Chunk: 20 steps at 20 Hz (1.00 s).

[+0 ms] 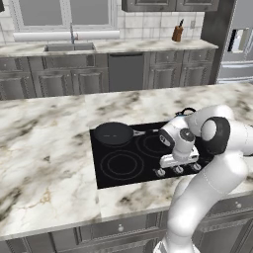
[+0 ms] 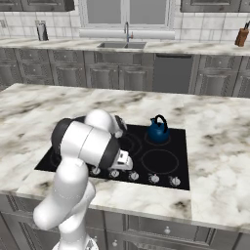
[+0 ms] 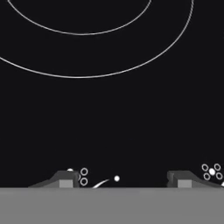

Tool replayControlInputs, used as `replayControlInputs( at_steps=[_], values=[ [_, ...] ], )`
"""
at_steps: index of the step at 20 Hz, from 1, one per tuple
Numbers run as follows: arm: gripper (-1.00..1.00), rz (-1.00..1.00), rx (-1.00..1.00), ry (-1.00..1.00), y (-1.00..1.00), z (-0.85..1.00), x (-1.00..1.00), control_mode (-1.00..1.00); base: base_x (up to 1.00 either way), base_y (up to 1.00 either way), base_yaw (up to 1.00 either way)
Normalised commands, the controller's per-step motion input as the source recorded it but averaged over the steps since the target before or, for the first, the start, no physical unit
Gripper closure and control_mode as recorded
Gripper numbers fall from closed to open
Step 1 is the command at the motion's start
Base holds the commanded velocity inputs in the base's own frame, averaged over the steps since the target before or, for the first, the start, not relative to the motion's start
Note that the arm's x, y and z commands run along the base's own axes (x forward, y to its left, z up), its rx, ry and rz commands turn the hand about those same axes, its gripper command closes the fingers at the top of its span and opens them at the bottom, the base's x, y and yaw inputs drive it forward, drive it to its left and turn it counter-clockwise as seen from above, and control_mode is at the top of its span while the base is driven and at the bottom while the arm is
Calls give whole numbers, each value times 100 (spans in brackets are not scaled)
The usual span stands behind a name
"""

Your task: Pick the pan from the cabinet and place it on the stove. Then turn on the stove burner for the pan.

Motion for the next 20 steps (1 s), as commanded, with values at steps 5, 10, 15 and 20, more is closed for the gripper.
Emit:
replayControlInputs(
  at_steps=[5,10,15,20],
  values=[
    [-100,-2,-6,22,-1,0,-32,-100,0,0,0],
    [-100,-1,-3,22,-4,0,-40,-100,0,0,0],
    [-100,0,-3,23,-4,0,-44,-100,0,0,0],
    [-100,0,-6,24,0,0,-53,-100,0,0,0]
  ],
)
